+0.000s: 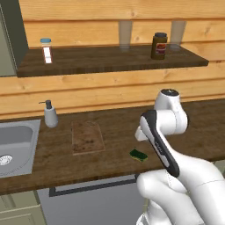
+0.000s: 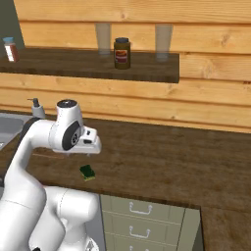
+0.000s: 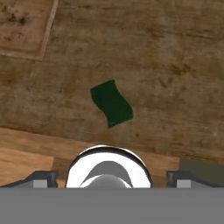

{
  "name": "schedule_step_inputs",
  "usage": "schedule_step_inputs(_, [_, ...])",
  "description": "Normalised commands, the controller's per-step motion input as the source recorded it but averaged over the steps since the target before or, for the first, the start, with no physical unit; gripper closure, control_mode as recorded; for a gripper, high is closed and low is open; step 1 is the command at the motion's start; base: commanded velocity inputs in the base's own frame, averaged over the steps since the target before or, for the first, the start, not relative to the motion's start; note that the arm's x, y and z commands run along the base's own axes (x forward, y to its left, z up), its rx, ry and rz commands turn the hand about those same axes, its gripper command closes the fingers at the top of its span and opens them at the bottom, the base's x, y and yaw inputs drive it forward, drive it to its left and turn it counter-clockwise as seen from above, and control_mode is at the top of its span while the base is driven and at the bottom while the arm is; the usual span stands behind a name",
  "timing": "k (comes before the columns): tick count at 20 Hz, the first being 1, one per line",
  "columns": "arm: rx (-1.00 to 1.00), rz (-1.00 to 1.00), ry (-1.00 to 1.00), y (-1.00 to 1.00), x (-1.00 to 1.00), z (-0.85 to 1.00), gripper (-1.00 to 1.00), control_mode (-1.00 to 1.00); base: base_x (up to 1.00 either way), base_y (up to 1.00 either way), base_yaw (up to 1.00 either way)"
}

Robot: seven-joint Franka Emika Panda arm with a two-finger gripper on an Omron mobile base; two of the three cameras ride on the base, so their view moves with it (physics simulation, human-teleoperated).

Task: Pick up the sponge from the counter and clean the cutting board by briefly scrubbing or pressing down on the cutting board. Once finished, release the sponge.

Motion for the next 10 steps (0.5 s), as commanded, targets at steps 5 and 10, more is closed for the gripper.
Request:
schedule_step_inputs(5, [0.0, 0.1, 0.0, 0.04, 0.22, -0.62, -1.0, -1.0, 0.0, 0.0, 0.0])
schedule_step_inputs(10, [0.0, 0.17, 0.01, 0.09, 0.37, -0.35, -1.0, -1.0, 0.0, 0.0, 0.0])
